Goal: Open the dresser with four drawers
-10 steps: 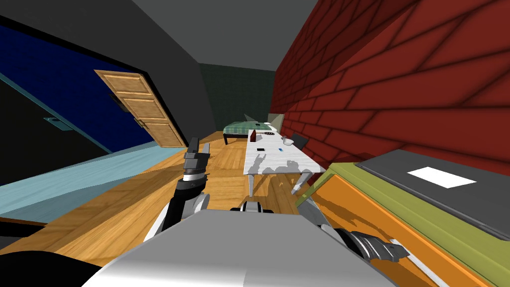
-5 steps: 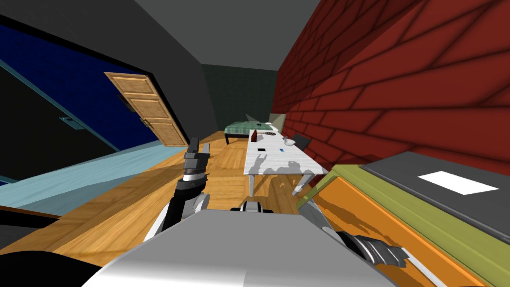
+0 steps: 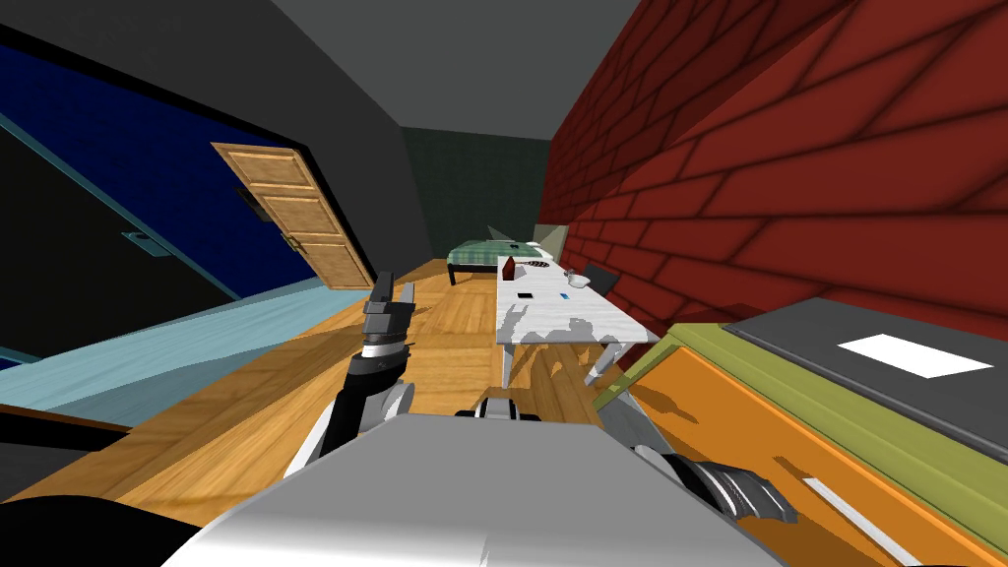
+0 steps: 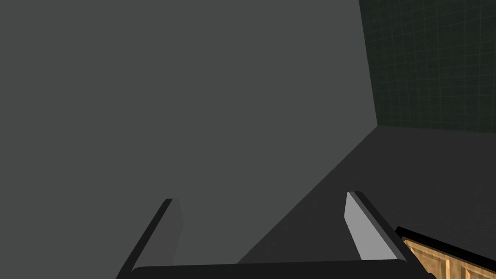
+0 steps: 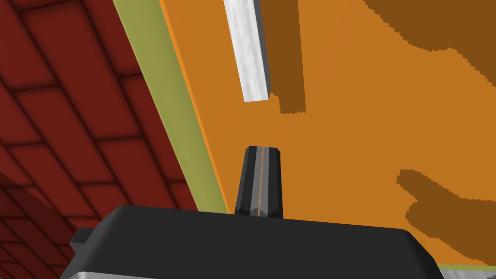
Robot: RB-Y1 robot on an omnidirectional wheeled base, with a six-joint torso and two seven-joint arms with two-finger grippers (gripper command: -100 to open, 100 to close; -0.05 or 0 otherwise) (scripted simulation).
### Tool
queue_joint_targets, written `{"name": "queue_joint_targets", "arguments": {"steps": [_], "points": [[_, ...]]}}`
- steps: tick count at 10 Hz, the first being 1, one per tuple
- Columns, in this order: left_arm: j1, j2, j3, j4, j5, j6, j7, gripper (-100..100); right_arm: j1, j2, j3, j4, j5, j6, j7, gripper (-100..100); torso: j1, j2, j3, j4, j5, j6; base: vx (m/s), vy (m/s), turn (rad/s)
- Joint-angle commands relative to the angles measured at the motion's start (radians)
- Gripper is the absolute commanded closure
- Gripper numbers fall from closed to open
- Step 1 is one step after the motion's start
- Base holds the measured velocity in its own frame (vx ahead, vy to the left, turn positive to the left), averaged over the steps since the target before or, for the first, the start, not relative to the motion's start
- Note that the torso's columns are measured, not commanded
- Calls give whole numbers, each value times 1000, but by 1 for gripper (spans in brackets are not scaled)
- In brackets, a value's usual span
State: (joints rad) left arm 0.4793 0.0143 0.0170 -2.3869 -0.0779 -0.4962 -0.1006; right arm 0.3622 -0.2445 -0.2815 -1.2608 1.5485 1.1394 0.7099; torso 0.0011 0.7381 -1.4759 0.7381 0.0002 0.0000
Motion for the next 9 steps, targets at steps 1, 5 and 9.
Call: {"name": "queue_joint_targets", "arguments": {"steps": [1, 5, 9], "points": [[0, 0, 0, 0, 0, 0, 0, 0, -15, -1, -2, -7, -16, -10, -28, -100, -7, -1, -1, 0, -1, 0, -36, 8, 3], [0, 0, 0, 0, 0, 0, 0, 0, -49, -6, -8, -25, -51, -31, -97, -100, -1, 1, 0, 0, 0, 0, -66, -50, 6], [0, 0, 0, 0, 0, 0, 0, 0, -92, -12, -16, -48, -94, -57, -182, -100, -1, 0, 0, 0, 0, 0, -80, -47, 5]]}}
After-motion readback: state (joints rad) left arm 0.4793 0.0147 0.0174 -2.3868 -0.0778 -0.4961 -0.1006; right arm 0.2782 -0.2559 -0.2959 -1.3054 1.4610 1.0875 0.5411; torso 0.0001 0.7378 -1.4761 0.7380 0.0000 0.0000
